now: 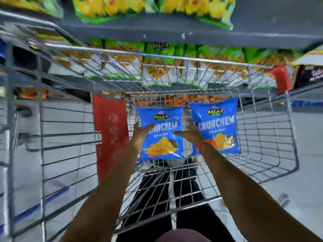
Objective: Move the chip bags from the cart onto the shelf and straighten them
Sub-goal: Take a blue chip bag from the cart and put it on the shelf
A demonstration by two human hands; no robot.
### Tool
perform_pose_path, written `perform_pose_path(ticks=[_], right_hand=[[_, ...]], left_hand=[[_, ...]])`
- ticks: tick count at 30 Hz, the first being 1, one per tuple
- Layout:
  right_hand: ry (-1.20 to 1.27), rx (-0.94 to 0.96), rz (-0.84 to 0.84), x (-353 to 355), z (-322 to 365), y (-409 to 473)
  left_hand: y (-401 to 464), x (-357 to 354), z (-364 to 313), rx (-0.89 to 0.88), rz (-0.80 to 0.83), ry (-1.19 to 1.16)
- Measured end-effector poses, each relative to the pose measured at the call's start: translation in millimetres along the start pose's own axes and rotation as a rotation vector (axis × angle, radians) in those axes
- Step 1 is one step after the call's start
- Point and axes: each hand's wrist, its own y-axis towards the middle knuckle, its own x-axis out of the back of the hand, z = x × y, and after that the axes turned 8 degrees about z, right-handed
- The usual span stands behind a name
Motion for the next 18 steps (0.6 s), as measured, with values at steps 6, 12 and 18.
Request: perform_pose_path(ticks=[6,12,18], right_hand=[[0.157,0.019,0.174,-28.2,-29.8,32.7],[0.138,-0.011,0.040,-47.4,-45.4,47.6],[0.042,-0.013,0.189,-33.1,-46.3,46.4]], left_hand=[[36.5,-6.3,46.2,0.031,0.081,0.012],[58.6,2.1,78.6,0.157,0.000,0.024],[54.7,0.0,76.2,0.109,0.049,-0.104]])
